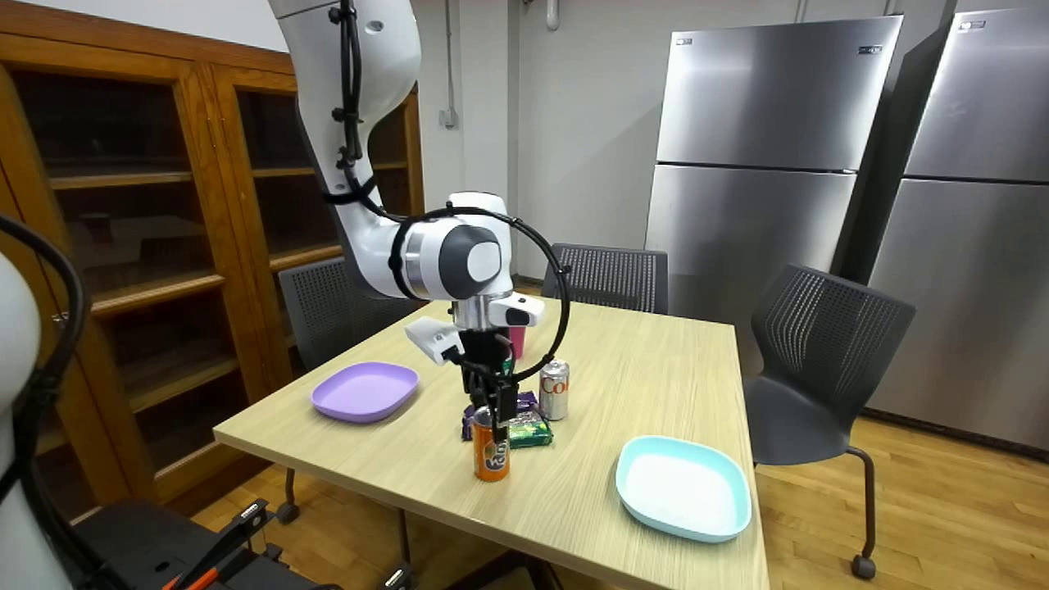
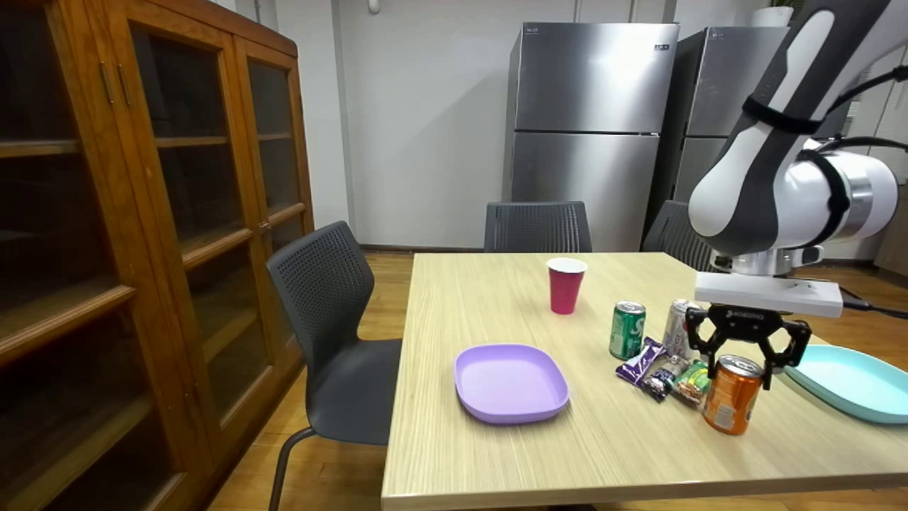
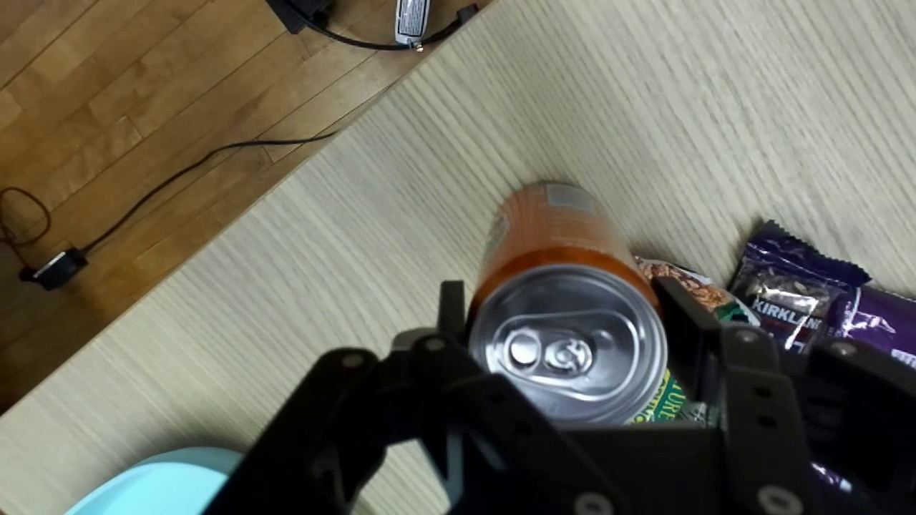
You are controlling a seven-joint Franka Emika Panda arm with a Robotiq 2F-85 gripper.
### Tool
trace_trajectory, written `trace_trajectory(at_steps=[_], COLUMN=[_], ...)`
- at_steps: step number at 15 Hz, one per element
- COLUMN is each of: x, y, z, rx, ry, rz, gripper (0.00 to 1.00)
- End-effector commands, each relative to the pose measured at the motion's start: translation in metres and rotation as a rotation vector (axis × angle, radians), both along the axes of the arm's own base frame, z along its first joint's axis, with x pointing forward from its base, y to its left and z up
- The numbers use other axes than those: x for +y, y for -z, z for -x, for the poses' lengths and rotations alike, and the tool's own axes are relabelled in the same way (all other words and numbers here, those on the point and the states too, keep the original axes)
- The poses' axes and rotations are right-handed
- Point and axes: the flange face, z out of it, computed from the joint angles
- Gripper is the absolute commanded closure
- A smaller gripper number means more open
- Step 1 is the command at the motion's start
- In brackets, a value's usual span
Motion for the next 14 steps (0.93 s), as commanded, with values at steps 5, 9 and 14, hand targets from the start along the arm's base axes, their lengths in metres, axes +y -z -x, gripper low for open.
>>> trace_trajectory(at_steps=[5,9,14], x=[0.013,0.031,0.072], y=[-0.018,-0.037,-0.063], z=[-0.004,-0.005,-0.012], rx=[-0.013,-0.036,-0.07], ry=[0.01,-0.021,-0.08], rz=[0.014,0.021,0.031], gripper=[0.6,0.6,0.6])
